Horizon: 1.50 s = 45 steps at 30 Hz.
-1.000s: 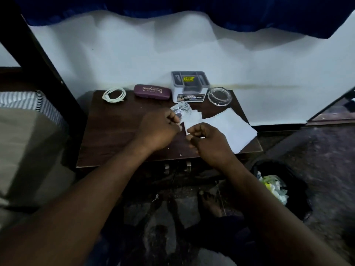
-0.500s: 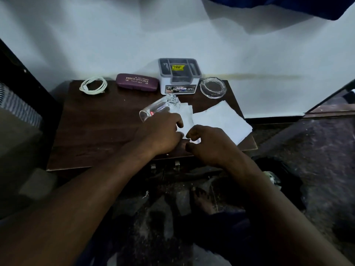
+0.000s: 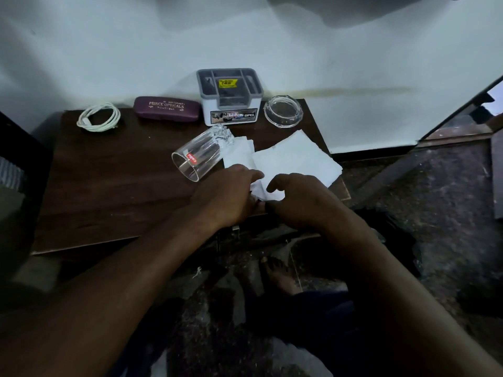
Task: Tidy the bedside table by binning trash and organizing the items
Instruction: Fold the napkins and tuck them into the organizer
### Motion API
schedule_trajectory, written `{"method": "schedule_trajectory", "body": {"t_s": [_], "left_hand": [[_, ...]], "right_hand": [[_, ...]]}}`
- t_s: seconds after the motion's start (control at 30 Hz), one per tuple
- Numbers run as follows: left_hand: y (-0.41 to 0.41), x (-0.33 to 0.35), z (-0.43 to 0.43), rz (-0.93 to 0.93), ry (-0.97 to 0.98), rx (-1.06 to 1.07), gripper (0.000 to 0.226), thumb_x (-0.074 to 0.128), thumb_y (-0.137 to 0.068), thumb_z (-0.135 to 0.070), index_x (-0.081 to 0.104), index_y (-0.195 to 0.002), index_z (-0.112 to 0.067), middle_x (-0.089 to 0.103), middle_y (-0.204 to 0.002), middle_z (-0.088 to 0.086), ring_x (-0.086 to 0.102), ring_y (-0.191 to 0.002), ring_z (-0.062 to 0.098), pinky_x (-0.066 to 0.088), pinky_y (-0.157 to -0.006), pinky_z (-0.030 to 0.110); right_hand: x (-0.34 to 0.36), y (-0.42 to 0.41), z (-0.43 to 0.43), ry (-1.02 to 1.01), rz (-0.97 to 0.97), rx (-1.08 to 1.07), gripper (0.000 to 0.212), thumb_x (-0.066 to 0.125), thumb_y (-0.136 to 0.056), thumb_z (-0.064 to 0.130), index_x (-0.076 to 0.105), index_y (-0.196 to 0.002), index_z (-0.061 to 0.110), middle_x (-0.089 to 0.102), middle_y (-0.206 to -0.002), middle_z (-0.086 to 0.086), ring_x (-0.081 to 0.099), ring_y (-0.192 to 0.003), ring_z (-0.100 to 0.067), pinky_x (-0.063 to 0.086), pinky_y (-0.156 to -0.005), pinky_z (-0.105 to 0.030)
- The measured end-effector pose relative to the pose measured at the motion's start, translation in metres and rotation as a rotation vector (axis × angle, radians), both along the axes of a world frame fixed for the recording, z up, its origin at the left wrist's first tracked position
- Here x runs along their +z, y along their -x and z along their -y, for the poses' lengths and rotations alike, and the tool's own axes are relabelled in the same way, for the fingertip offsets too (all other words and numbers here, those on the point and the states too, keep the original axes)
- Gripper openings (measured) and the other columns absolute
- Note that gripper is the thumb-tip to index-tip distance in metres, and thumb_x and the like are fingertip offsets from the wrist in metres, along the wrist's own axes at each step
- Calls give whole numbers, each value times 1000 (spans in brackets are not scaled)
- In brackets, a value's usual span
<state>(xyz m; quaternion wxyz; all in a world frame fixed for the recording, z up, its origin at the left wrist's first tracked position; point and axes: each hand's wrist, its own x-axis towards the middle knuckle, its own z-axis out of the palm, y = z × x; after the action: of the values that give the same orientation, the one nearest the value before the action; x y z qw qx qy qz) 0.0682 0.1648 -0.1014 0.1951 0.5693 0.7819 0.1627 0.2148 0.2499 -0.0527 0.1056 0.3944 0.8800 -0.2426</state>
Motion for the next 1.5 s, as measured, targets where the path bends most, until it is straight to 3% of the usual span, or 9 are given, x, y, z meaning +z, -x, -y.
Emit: {"method": "schedule_trajectory", "body": {"t_s": [0.13,0.3,0.37,0.47,0.7,0.93,1.13,1.3,1.5], "left_hand": [[-9,-2,-2,-4,32,-48,64,65,-93,-35,42,-152,-40,46,-156,-5,54,-134,23,49,-105,43],[-22,-8,-6,3,58,-84,68,64,-91,-31,38,-153,-40,40,-160,-1,54,-134,28,50,-102,44],[-25,-9,-9,-1,73,-80,68,66,-90,-32,40,-152,-41,37,-161,0,56,-132,29,51,-101,46],[-27,-10,-13,-1,94,-60,66,69,-88,-37,42,-148,-44,31,-164,1,58,-128,32,51,-102,48],[-33,-11,-18,-111,173,-84,71,68,-90,-47,37,-154,-41,20,-169,-2,54,-133,31,51,-102,47],[-34,-15,-18,-173,169,-61,81,64,-90,-57,24,-159,-42,18,-170,-6,47,-140,32,48,-104,45],[-31,-8,-21,-217,149,-51,83,64,-92,-56,22,-160,-38,21,-170,-3,48,-140,31,49,-104,46],[-31,-6,-20,-193,147,-45,81,64,-91,-57,25,-159,-37,22,-169,-4,46,-141,31,47,-106,46],[-42,-2,-20,-208,156,-58,88,72,-85,-58,27,-157,-38,24,-168,-4,50,-136,34,49,-102,46]], "right_hand": [[3,-8,0,21,55,-5,59,66,-92,53,58,-140,18,61,-140,-10,58,-126,-26,43,-97,-33],[14,-14,8,86,147,55,44,54,-105,32,49,-144,11,61,-139,-13,58,-125,-30,37,-84,-27],[19,-18,7,118,144,48,45,55,-106,27,48,-148,12,59,-144,-14,58,-127,-30,39,-87,-27],[17,-24,2,150,81,29,60,65,-99,40,46,-152,20,56,-148,-9,58,-127,-28,46,-103,-35],[-6,-41,-36,28,-87,-148,57,76,-91,42,56,-141,23,63,-139,-3,59,-123,-20,43,-94,-29],[-22,-39,-45,-23,115,-137,82,73,-90,48,34,-155,17,57,-144,-16,53,-133,-34,46,-104,-40],[-16,-45,-46,-31,94,-151,69,75,-87,53,50,-144,24,65,-133,-8,59,-124,-29,50,-103,-42],[-23,-58,-65,-88,-62,-371,57,77,-87,44,61,-134,16,69,-127,-9,67,-114,-29,53,-100,-39],[-43,-62,-69,-155,9,-356,56,79,-83,41,63,-126,9,73,-110,-15,67,-105,-36,42,-77,-31]]}}
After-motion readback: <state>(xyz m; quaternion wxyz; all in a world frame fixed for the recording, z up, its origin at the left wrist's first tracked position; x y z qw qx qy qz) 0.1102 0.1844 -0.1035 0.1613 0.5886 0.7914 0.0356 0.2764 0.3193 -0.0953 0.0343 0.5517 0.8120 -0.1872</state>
